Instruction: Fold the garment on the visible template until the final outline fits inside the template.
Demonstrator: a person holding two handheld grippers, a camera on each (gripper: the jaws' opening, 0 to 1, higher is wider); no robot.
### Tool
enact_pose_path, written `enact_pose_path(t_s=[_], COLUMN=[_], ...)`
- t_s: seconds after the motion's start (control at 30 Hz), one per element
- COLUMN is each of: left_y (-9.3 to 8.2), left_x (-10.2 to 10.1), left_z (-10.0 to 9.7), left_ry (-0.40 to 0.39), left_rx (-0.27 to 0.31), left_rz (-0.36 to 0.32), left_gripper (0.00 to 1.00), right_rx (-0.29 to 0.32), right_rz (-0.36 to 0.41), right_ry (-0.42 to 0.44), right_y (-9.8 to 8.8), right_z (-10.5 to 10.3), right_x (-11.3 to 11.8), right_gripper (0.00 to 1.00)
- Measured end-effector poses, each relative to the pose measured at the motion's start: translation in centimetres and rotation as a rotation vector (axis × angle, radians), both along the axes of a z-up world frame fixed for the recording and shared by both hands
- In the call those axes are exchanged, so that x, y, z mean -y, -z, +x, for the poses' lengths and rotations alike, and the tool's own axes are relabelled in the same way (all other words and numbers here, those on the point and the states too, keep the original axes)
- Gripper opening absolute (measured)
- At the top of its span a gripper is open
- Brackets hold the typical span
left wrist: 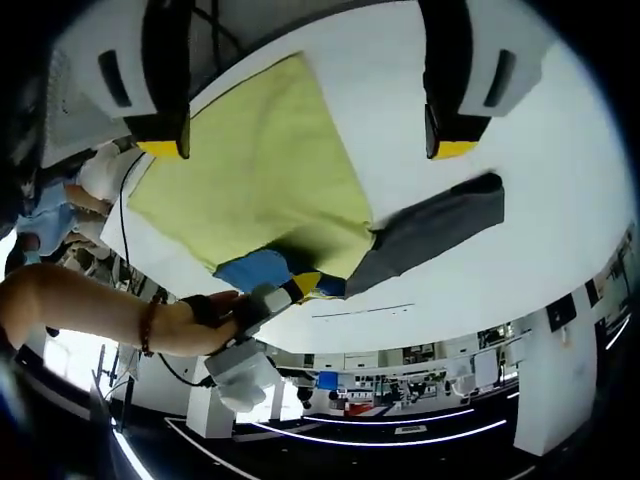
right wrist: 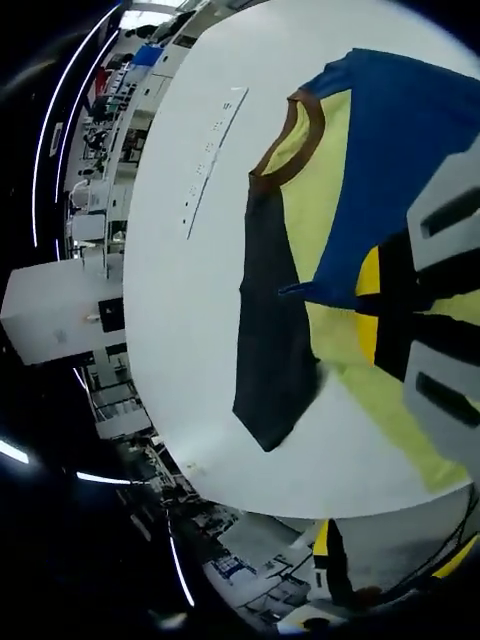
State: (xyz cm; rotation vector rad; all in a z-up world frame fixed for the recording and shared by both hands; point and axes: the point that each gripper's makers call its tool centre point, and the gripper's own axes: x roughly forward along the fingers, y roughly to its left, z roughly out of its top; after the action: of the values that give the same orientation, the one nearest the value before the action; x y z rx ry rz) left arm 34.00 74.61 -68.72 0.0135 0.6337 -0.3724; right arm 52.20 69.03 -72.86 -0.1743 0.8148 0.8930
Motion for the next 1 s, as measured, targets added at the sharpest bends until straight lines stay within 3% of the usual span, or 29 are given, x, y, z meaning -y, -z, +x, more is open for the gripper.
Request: enact_pose_path(t_s=[0.23,0.5,0.67,0.83,1.0], left_y=[-0.1,-0.3,-0.3,-0.2,-0.2], left_x=[-0.2,-0.1,-0.1,-0.1,-0.3], left_z=[-0.1,-0.1,-0.1,-0.2,-0.2], left_ry=[-0.007,-0.009,-0.012,-0.011,-0.018], left_rx=[0.004,0.012,0.016,0.014,0.013], left_rz=[-0.002,-0.001,-0.004,-0.004,-0.002], left_gripper=[0.95,0.95,0.95,0.95,0.96], right_rx=[-0.041,-0.092,-0.084,-0.084,-0.057], right_rz=[-0.002,0.061,0.041,0.033,0.014], right_ry=[-0.02,-0.091,-0.101,-0.098,-0.062], right_y=[1.3,0.9,1.2,1.7,2.0], right_z=[-0.7,-2.3,-2.7,-2.8,-2.1], right_x=[-0.5,-1.6,-1.1,-0.5,0.1], right_gripper=[0.0,0.05,0.17,0.21,0.42])
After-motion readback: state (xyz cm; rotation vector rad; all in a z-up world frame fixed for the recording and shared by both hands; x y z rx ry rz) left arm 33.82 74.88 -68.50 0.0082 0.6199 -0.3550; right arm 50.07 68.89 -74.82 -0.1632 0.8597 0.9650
